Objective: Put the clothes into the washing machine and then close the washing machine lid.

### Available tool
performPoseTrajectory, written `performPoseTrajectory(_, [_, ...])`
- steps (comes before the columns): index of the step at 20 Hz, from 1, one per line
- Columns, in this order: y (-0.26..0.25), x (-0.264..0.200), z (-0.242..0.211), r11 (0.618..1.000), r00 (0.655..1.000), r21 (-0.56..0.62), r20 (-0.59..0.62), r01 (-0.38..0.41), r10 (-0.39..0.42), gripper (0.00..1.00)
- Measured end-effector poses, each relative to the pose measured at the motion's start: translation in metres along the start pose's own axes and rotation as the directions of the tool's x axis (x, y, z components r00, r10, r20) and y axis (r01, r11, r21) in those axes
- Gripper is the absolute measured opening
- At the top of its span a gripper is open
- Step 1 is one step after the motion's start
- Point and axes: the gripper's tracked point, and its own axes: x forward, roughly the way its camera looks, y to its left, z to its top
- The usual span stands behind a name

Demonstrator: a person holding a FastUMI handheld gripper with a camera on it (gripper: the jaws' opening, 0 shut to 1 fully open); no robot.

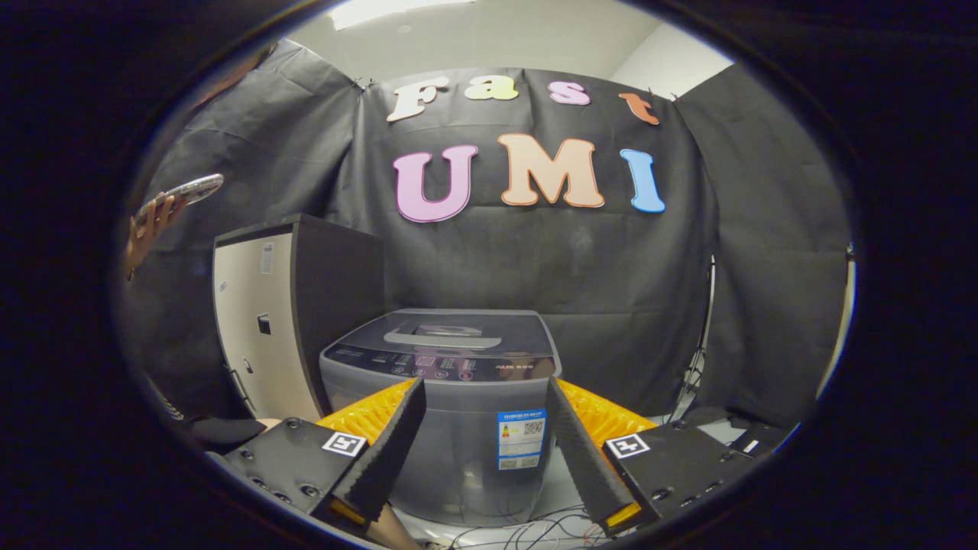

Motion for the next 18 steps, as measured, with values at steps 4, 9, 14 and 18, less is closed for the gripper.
performPoseTrajectory(4, [-0.0005, 0.0016, -0.0010, 1.000, 1.000, 0.000, -0.002, 0.000, 0.000, 0.98])
performPoseTrajectory(9, [0.0004, 0.0021, 0.0001, 1.000, 1.000, 0.000, -0.002, 0.001, -0.001, 0.98])
performPoseTrajectory(14, [-0.0002, 0.0011, 0.0007, 1.000, 1.000, 0.000, -0.002, 0.001, -0.001, 0.98])
performPoseTrajectory(18, [-0.0004, 0.0008, 0.0010, 1.000, 1.000, 0.000, -0.002, 0.001, -0.001, 0.98])
